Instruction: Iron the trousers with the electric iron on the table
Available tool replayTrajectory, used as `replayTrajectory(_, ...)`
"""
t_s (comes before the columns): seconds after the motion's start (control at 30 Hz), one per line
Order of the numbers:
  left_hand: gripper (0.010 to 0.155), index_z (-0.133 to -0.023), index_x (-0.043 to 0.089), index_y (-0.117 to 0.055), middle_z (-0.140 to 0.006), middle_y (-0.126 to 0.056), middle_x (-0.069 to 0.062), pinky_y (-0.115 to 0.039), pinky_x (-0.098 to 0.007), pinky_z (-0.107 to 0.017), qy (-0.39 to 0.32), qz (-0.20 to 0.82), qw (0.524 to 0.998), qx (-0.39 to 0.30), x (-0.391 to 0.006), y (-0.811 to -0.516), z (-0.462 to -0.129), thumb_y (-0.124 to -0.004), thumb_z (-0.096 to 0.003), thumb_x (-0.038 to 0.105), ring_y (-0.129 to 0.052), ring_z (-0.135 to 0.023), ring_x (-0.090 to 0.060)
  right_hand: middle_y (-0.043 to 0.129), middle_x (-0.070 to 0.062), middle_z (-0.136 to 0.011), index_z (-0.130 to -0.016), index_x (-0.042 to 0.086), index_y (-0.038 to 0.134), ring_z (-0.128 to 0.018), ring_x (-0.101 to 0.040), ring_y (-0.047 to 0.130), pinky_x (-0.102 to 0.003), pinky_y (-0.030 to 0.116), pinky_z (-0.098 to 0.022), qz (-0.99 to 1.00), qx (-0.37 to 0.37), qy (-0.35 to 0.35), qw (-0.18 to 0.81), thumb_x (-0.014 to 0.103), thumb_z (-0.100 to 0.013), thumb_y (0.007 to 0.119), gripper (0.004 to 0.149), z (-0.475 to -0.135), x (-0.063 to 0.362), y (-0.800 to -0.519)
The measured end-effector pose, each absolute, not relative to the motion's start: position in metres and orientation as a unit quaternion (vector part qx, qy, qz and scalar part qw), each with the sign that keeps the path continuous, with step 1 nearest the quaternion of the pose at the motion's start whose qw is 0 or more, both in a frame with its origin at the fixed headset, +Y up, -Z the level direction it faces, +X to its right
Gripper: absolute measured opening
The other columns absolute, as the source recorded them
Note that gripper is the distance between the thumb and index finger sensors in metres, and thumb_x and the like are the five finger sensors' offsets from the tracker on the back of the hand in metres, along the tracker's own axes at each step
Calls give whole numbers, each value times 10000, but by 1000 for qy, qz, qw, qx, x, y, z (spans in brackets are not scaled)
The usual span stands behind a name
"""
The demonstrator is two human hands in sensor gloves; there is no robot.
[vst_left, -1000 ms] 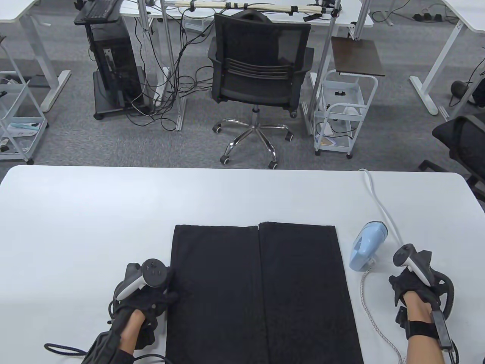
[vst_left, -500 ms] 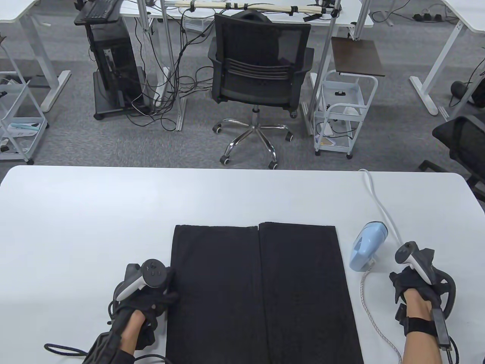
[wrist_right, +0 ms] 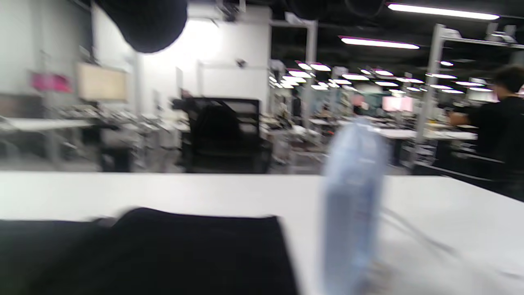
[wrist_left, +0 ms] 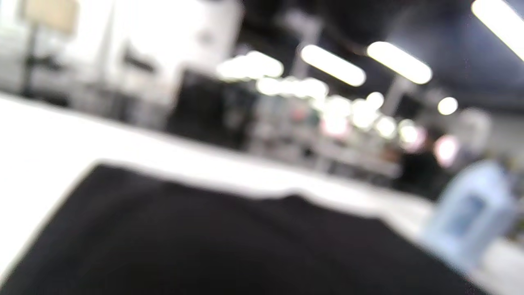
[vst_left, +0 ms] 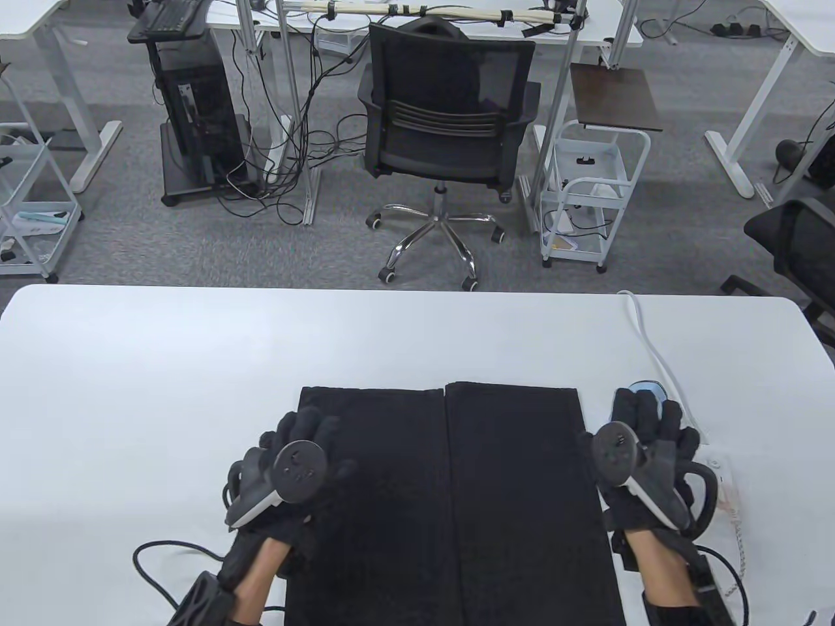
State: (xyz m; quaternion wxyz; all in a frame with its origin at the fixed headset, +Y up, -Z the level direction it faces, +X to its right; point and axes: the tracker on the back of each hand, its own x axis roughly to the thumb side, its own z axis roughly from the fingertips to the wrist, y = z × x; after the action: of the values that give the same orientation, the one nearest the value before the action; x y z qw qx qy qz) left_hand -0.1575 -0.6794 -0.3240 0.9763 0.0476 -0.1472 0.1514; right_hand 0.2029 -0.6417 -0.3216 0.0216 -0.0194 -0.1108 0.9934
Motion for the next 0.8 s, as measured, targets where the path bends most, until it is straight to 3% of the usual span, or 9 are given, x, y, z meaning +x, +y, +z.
replayTrajectory(0.1,776,-1171,82,-447,-1199,-258,-294,-318,-801,-659,-167,158,971,64,-131,-683,-311,-728,-573,489,-275,-1065,-592,333,-262,-1187,-1144,92,295,-1046,-587,390,-781,404,-659,988,55,-131,59,546,-571,662,818,-299,155,-659)
replayTrajectory(0.27,826,-1187,93,-371,-1204,-166,-295,-294,-811,-655,-183,153,970,50,-110,-718,-298,-712,-569,522,-229,-1065,-607,299,-263,-1187,-1141,95,253,-1042,-596,369,-781,381,-657,976,131,-116,127,543,-565,654,833,-288,114,-711)
replayTrajectory(0.53,849,-1185,100,-319,-1195,-156,-303,-318,-811,-647,-164,159,974,8,-119,-753,-308,-688,-566,549,-247,-1060,-613,301,-268,-1178,-1133,90,237,-1039,-587,377,-781,387,-649,984,121,-26,129,544,-561,636,832,-307,119,-758)
replayTrajectory(0.8,856,-1187,97,-308,-1193,-153,-306,-325,-809,-647,-161,149,976,-8,-114,-758,-312,-682,-567,555,-253,-1059,-613,296,-270,-1178,-1133,85,223,-1040,-584,375,-783,386,-647,986,116,0,117,550,-563,632,842,-309,119,-763)
